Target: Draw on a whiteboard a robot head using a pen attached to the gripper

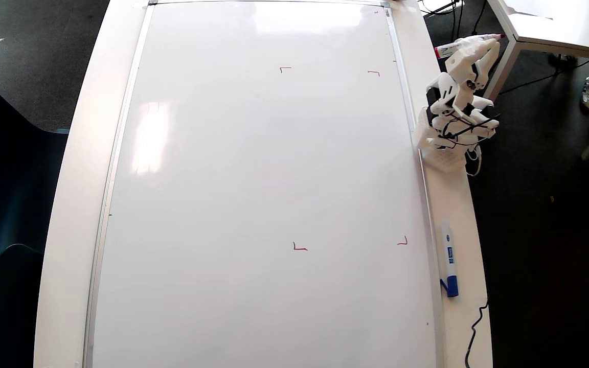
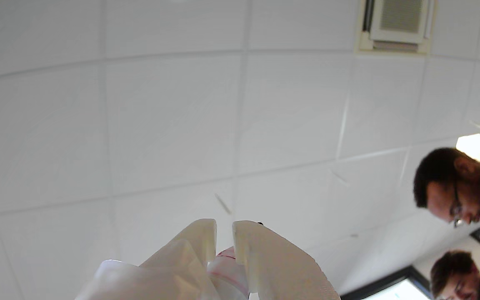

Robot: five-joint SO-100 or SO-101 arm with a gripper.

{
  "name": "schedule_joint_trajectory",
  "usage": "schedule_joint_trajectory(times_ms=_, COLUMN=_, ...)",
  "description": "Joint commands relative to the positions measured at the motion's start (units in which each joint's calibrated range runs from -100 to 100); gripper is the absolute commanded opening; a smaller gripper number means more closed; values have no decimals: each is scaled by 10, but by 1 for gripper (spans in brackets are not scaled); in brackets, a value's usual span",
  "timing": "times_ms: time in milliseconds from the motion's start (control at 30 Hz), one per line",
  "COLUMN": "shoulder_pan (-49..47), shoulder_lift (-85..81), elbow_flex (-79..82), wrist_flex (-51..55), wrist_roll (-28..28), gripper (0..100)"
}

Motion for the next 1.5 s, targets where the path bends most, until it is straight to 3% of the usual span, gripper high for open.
schedule_joint_trajectory(times_ms=0, shoulder_pan=1, shoulder_lift=0, elbow_flex=4, wrist_flex=-8, wrist_roll=0, gripper=1)
schedule_joint_trajectory(times_ms=1200, shoulder_pan=3, shoulder_lift=10, elbow_flex=2, wrist_flex=-5, wrist_roll=1, gripper=1)
schedule_joint_trajectory(times_ms=1467, shoulder_pan=-1, shoulder_lift=205, elbow_flex=-234, wrist_flex=52, wrist_roll=1, gripper=1)
